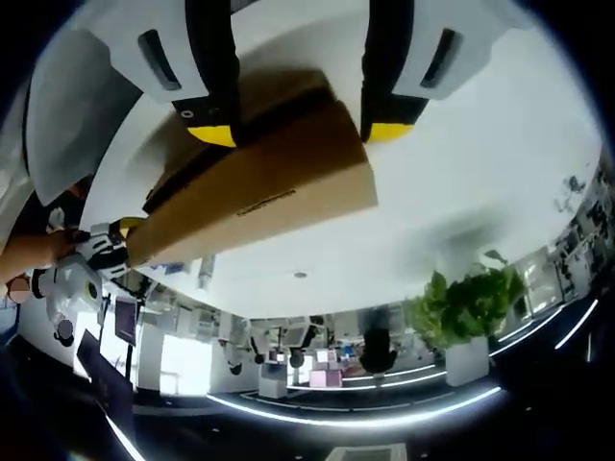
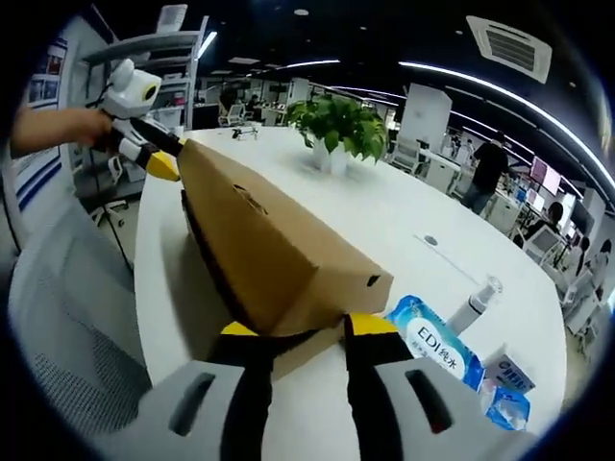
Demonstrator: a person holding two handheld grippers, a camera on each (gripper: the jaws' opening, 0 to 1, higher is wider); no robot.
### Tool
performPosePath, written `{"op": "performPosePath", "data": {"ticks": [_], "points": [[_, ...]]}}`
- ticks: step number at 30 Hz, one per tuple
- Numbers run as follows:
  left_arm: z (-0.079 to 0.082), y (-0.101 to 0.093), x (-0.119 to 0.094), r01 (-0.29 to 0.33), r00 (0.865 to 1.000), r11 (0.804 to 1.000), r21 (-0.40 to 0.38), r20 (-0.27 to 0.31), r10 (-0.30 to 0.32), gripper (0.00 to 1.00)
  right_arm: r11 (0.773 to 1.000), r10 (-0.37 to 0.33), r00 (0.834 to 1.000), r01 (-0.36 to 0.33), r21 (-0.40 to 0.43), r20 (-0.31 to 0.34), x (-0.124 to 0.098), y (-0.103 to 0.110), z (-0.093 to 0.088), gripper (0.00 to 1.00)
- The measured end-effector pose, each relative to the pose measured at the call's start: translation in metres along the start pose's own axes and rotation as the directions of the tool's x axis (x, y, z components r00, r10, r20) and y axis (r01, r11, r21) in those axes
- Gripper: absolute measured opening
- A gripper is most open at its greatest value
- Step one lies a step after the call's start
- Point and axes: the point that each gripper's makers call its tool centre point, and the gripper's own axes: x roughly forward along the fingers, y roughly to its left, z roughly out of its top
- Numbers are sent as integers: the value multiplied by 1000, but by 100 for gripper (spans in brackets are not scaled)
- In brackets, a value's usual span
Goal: Operate the shoe box by opening the lid, removing the specified soft item, and placing it in the target area until the item is outside and the box remains undamaged.
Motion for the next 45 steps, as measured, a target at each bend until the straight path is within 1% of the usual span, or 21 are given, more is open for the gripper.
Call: {"op": "performPosePath", "data": {"ticks": [2, 5, 7, 11, 12, 14, 16, 23, 28, 29, 30, 37, 45], "points": [[-3, 0, 1, 2, 1000, 1000, -5, -6, -2, 50, 1000, 24, 1000, -24, 0, -2, 0, 5, -1, 33], [-10, -4, 5, 12, 1000, 1000, -6, -28, -12, 52, 999, 38, 999, -39, -30, -16, 1, 8, -6, 35], [-14, -5, 6, 16, 999, 1000, -18, -37, -16, 53, 998, 57, 998, -57, -26, -24, 1, 11, -8, 36], [-19, -6, 8, 15, 999, 1000, -13, -46, -15, 53, 995, 97, 995, -98, -26, -33, 1, 19, -11, 42], [-21, -6, 8, 16, 998, 1000, -10, -53, -17, 53, 994, 107, 994, -107, -11, -35, 1, 20, -12, 42], [-24, -6, 9, 18, 998, 1000, -13, -62, -18, 53, 989, 134, 991, -133, 68, -22, 1, 25, -13, 44], [-27, -6, 9, 20, 998, 1000, -24, -62, -21, 53, 987, 136, 991, -134, 91, -14, 1, 24, -13, 45], [-35, -7, 13, 27, 997, 998, -51, -70, -30, 53, 975, 137, 991, -132, 178, -13, 3, 27, -17, 44], [-39, -8, 16, 28, 996, 998, -56, -78, -32, 53, 977, 134, 991, -127, 173, -27, 7, 29, -20, 45], [-41, -8, 17, 30, 996, 998, -59, -85, -35, 53, 967, 142, 990, -133, 215, -25, 8, 31, -21, 45], [-43, -8, 17, 31, 995, 998, -60, -91, -36, 52, 965, 142, 990, -133, 225, -25, 8, 30, -22, 45], [-51, -9, 21, 34, 992, 997, -66, -117, -42, 51, 963, 137, 990, -124, 240, -37, 13, 31, -29, 45], [-58, -9, 27, 24, 990, 998, -63, -140, -32, 51, 973, 121, 991, -106, 205, -60, 18, 33, -36, 44]]}}
